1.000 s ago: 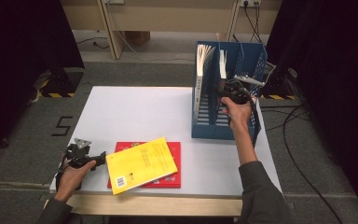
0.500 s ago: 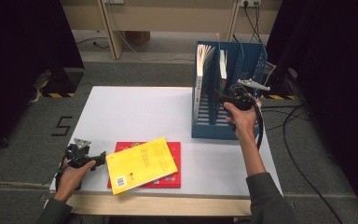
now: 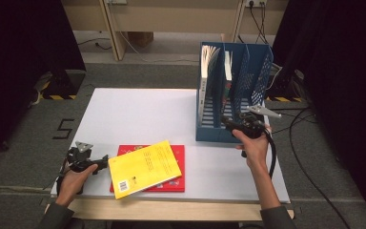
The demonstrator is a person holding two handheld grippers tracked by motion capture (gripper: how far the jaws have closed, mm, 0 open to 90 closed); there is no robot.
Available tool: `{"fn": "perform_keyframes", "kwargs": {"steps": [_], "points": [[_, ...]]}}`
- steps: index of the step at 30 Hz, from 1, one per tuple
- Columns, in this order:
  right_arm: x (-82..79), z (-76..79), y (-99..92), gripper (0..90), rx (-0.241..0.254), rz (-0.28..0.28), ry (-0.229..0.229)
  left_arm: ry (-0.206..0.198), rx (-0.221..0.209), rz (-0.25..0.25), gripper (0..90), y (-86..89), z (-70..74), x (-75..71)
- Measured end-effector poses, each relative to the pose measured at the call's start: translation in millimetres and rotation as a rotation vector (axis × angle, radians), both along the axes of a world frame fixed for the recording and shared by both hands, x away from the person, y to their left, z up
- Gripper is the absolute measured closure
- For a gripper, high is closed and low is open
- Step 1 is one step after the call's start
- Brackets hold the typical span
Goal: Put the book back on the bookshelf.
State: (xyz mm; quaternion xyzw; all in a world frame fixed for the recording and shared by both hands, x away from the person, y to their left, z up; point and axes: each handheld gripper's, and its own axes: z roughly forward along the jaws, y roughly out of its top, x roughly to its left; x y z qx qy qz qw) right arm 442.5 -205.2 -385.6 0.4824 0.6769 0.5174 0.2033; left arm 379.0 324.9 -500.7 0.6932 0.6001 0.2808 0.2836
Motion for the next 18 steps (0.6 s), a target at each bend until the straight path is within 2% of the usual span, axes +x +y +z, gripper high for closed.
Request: {"fn": "perform_keyframes", "kwargs": {"steps": [1, 4, 8, 9, 12, 18], "points": [[-7.1, -6.6, 2.0, 30.9, 0.003, 0.022, 0.008, 0.000, 0.000, 0.000, 11.3, 0.0, 0.0, 0.0], [-12.7, -13.7, 4.1, 30.9, -0.008, 0.041, 0.023, -0.003, 0.000, 0.001, 11.6, -0.5, 0.1, -0.1], [-15.5, -19.5, 6.8, 30.4, -0.015, 0.055, 0.039, 0.001, 0.005, -0.004, 11.7, -0.6, 0.5, 0.3], [-16.8, -23.7, 8.3, 29.0, -0.004, 0.057, 0.057, -0.002, 0.009, -0.005, 11.7, -1.0, 0.5, 0.1], [-18.1, -26.9, 10.5, 28.4, 0.005, 0.065, 0.070, -0.001, 0.006, -0.006, 11.9, -0.6, 0.5, 0.2], [-22.3, -35.3, 18.1, 26.1, -0.008, 0.080, 0.102, -0.001, 0.005, -0.008, 12.5, -0.7, 0.6, 0.1]]}}
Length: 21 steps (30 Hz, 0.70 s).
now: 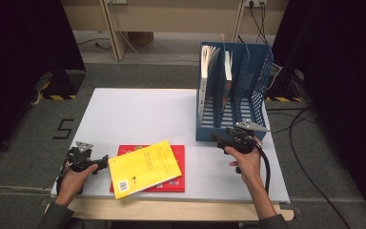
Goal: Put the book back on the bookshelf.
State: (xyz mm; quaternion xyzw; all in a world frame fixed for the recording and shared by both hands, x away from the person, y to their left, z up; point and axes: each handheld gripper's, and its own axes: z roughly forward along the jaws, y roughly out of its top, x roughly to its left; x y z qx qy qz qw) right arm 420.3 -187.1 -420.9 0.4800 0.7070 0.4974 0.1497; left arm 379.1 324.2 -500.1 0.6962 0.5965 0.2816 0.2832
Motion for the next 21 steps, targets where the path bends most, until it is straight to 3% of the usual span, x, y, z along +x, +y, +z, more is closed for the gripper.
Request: {"fn": "perform_keyframes", "kwargs": {"steps": [7, 8, 21], "points": [[-5.3, -14.7, 9.1, 25.5, -0.001, 0.026, 0.035, -0.006, 0.012, -0.009, 14.6, -1.7, 1.1, -1.9], [-7.1, -19.9, 13.9, 25.0, -0.008, 0.043, 0.057, -0.003, 0.011, -0.012, 14.6, -1.5, 1.4, -2.4], [-12.1, -38.2, 28.3, 24.9, -0.006, 0.081, 0.118, 0.003, 0.007, -0.020, 15.1, -0.1, 3.1, -7.1]]}}
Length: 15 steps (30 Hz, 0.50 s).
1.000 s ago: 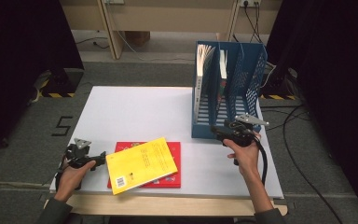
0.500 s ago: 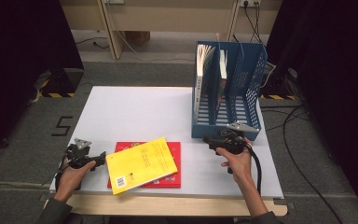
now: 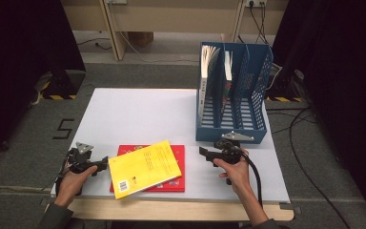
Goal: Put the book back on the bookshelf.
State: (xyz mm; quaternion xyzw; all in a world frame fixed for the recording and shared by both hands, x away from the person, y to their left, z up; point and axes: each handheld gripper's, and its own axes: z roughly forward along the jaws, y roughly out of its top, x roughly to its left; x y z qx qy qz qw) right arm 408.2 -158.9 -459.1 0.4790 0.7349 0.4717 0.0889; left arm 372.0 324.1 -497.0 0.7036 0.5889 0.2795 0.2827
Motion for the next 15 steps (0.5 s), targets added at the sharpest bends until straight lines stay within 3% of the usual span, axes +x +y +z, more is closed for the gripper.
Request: {"fn": "perform_keyframes", "kwargs": {"steps": [5, 7, 15], "points": [[-4.6, -4.4, 5.6, 24.9, 0.007, 0.024, 0.022, -0.006, -0.007, -0.012, 15.0, -0.7, 5.3, -5.9], [-5.5, -5.8, 6.7, 25.0, 0.007, 0.035, 0.020, -0.041, 0.004, 0.006, 14.9, 1.0, 12.4, -11.3], [-11.7, -11.3, 13.2, 25.1, 0.017, 0.057, 0.043, -0.046, 0.035, -0.036, 15.0, -4.1, 20.6, -28.6]]}}
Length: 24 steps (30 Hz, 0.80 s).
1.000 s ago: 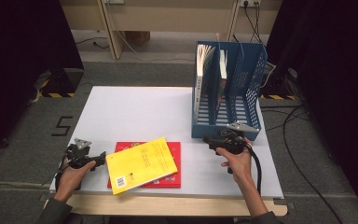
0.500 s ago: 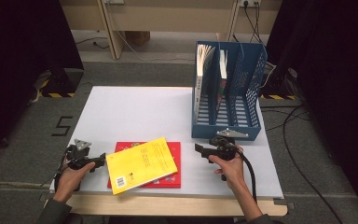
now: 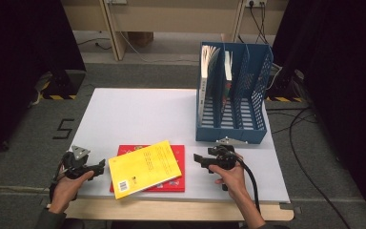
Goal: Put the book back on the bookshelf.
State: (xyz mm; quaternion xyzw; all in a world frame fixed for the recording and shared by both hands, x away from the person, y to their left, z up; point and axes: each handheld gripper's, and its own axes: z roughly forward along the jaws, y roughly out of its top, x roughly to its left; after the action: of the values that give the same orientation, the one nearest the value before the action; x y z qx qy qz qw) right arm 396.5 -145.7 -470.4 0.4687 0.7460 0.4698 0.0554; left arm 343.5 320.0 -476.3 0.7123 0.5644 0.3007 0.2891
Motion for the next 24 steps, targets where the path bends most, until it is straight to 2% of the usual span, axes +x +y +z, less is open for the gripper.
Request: {"fn": "perform_keyframes", "kwargs": {"steps": [4, 5, 10, 11, 13, 15, 19, 20, 21, 24], "points": [[-3.0, -1.9, 3.3, 25.1, 0.001, 0.010, 0.007, 0.005, 0.007, -0.027, 14.9, -4.0, 3.1, -6.6], [-3.6, -2.4, 4.0, 25.1, 0.000, 0.016, 0.009, 0.019, 0.015, -0.052, 14.8, -7.7, 3.1, -9.0], [-6.5, -4.7, 8.2, 25.1, 0.001, 0.031, 0.020, 0.031, 0.027, -0.093, 15.0, -15.3, 2.6, -10.6], [-6.3, -5.5, 8.8, 25.1, -0.005, 0.034, 0.018, 0.031, 0.050, -0.117, 15.4, -19.2, 1.4, -10.1], [-6.7, -6.8, 9.8, 25.2, -0.002, 0.033, 0.029, 0.030, 0.060, -0.108, 16.2, -21.0, 1.7, -11.6], [-6.1, -8.4, 10.2, 25.2, -0.007, 0.037, 0.031, 0.027, 0.034, -0.103, 18.6, -21.6, 2.5, -11.8], [-6.3, -8.8, 10.9, 25.3, -0.004, 0.038, 0.035, 0.026, 0.039, -0.102, 21.5, -23.1, 2.8, -12.4], [-6.2, -8.8, 11.2, 25.4, 0.000, 0.041, 0.033, 0.034, 0.011, -0.108, 21.5, -23.2, 2.6, -12.0], [-6.1, -9.0, 11.5, 25.4, -0.001, 0.040, 0.034, 0.043, -0.014, -0.116, 26.1, -23.0, 2.5, -11.1], [-6.1, -9.8, 12.5, 25.5, -0.001, 0.041, 0.039, 0.035, -0.007, -0.119, 27.9, -26.2, 2.2, -10.5]]}}
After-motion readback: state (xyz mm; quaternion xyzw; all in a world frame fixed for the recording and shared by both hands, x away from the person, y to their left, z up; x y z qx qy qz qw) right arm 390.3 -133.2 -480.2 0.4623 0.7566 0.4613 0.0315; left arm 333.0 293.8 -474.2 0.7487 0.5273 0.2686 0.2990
